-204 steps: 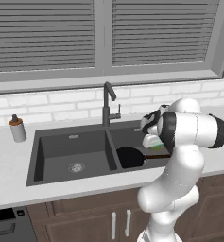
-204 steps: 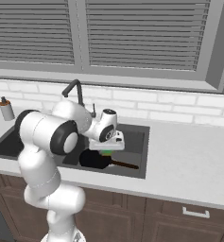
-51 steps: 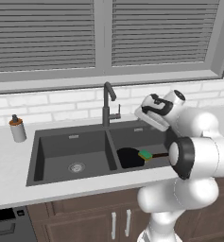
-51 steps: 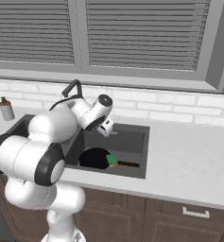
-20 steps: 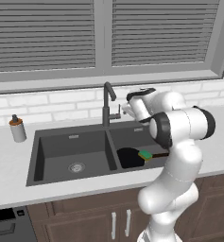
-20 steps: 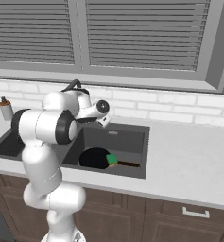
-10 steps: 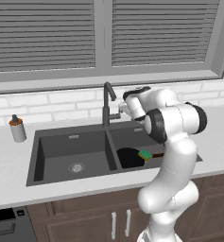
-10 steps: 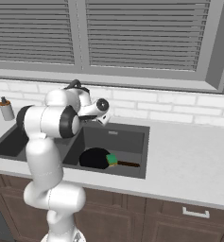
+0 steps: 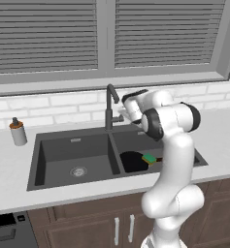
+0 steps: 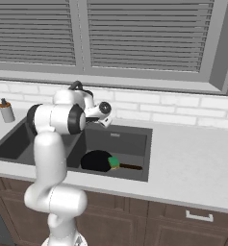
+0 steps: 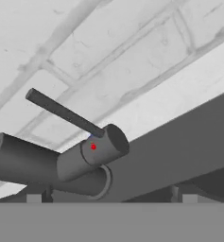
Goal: Pick the pan and sponge and place them into the sink. Then turn on the water.
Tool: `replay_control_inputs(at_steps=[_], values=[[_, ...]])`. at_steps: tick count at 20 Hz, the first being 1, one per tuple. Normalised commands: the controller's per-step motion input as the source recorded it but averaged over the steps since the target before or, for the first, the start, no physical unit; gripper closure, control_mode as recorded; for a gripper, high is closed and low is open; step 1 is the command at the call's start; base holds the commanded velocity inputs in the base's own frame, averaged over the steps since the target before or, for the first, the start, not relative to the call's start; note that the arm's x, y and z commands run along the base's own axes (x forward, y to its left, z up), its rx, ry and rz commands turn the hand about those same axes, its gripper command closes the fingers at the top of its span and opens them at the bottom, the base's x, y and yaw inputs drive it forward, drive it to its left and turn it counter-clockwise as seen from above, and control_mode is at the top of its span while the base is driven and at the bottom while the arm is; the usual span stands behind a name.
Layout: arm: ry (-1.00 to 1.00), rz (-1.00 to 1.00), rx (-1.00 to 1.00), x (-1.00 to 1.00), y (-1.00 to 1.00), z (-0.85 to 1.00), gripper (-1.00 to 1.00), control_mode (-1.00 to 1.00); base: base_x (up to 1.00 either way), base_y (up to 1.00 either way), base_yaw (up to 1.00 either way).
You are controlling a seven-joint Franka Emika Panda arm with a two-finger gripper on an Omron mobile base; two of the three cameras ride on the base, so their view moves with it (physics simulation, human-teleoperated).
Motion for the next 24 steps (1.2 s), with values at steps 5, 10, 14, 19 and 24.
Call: replay_control_inputs(at_steps=[5, 10, 14, 19, 24], values=[[0.0, 0.0, 0.01, 0.39, 0.03, -0.13, -1.0, -1.0, 0.0, 0.0, 0.0], [0.0, 0.0, 0.03, 0.44, 0.03, -0.01, -1.0, -1.0, 0.0, 0.0, 0.0], [0.0, 0.0, 0.03, 0.45, 0.0, -0.03, -1.0, -1.0, 0.0, 0.0, 0.0], [0.0, 0.0, 0.01, 0.33, 0.01, -0.12, -1.0, -1.0, 0.0, 0.0, 0.0], [0.0, 0.0, 0.0, 0.17, 0.01, -0.17, 1.0, -1.0, 0.0, 0.0, 0.0]])
